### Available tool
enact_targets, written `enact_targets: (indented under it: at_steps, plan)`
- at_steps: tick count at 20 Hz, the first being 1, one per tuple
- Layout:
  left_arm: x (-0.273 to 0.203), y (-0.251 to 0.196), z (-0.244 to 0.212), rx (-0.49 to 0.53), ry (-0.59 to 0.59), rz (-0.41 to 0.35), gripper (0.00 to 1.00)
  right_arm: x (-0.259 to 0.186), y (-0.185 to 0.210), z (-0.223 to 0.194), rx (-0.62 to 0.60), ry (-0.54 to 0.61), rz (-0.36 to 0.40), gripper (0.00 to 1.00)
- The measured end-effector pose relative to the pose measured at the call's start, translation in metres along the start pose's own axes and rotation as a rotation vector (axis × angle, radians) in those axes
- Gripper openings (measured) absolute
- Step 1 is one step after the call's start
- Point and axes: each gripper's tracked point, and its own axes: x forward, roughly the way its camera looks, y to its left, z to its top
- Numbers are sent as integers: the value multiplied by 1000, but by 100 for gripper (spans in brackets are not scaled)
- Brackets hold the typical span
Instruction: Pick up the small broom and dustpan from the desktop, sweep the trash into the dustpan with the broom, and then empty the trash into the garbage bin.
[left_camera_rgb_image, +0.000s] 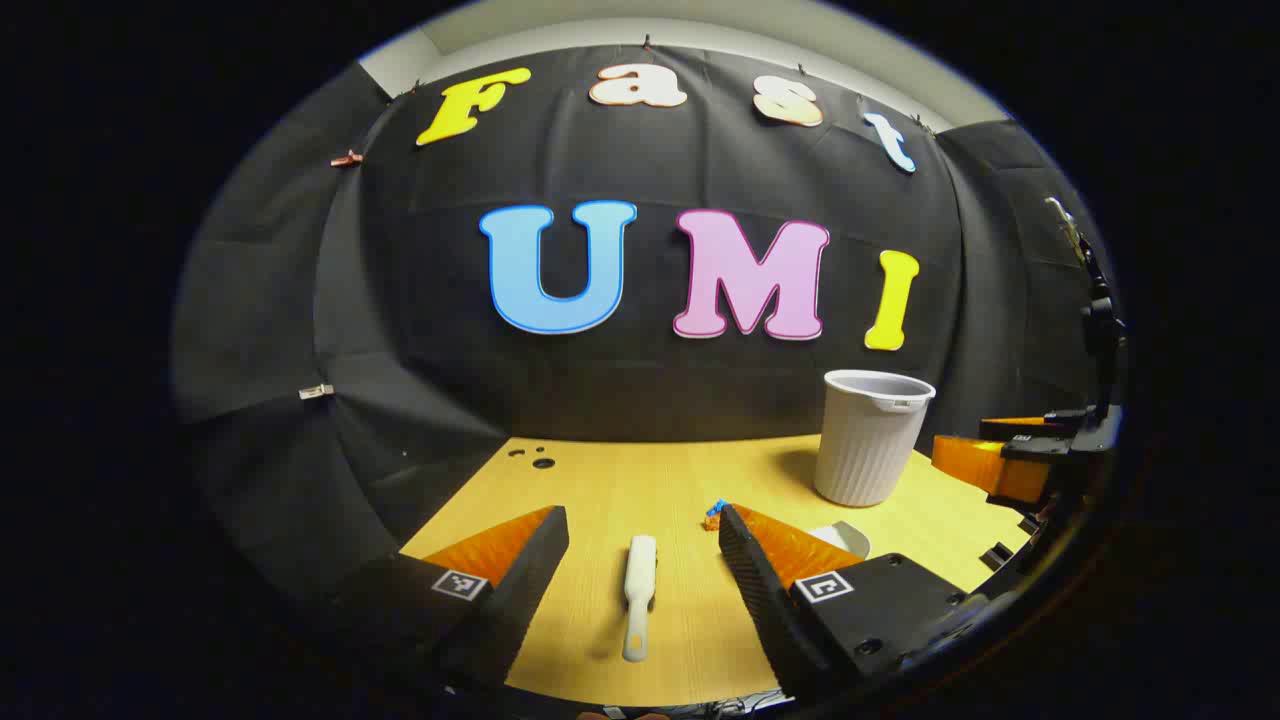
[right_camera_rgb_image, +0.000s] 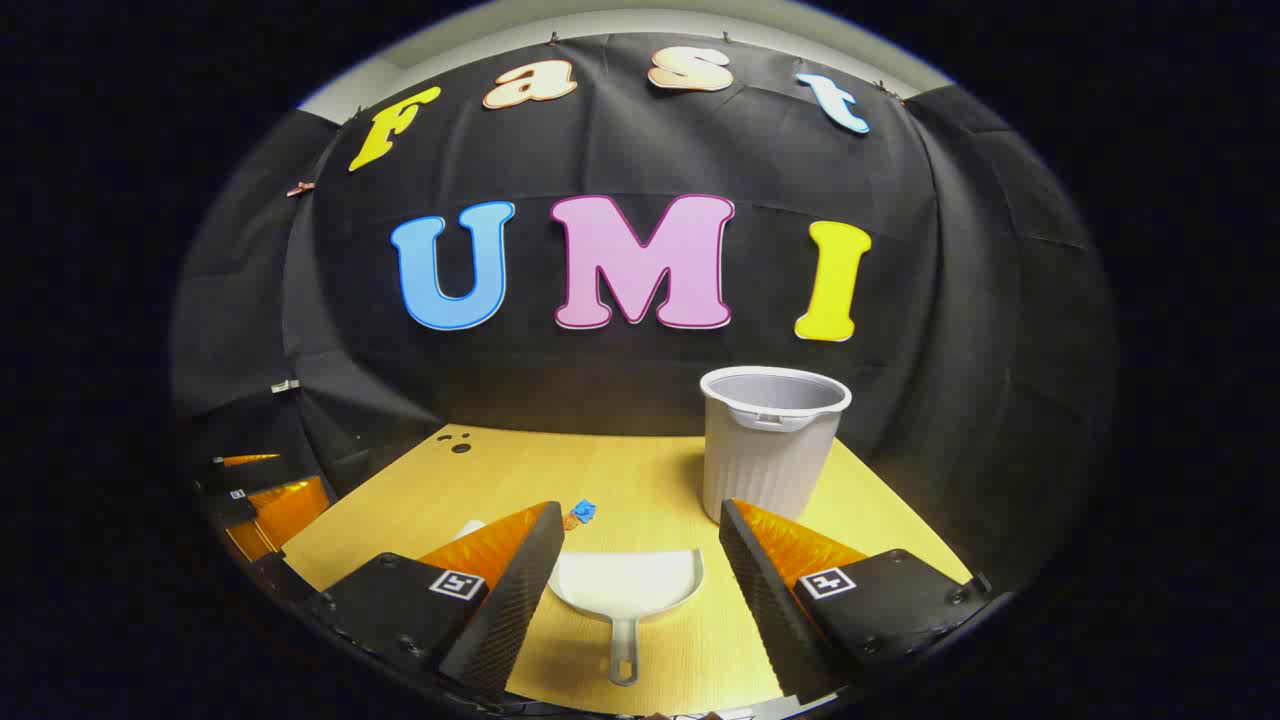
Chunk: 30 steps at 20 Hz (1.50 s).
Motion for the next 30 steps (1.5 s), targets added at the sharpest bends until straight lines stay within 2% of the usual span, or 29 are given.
enact_targets:
  at_steps: [3, 11, 19, 25, 30]
  plan:
    - [7, 6, -7, -21, 33, 11, 95, 8, 9, -6, -21, 18, 32, 98]
    - [15, 13, -20, -37, 87, 17, 96, 22, 15, -26, 45, 97, 56, 98]
    - [30, 17, -51, -129, 206, 7, 96, 24, 13, -38, 38, 148, 57, 98]
    - [51, 25, -79, -161, 323, 26, 96, 34, 9, -48, 30, 180, 61, 97]
    - [76, 22, -106, -112, 421, 10, 96, 45, 6, -65, 35, 239, 66, 98]
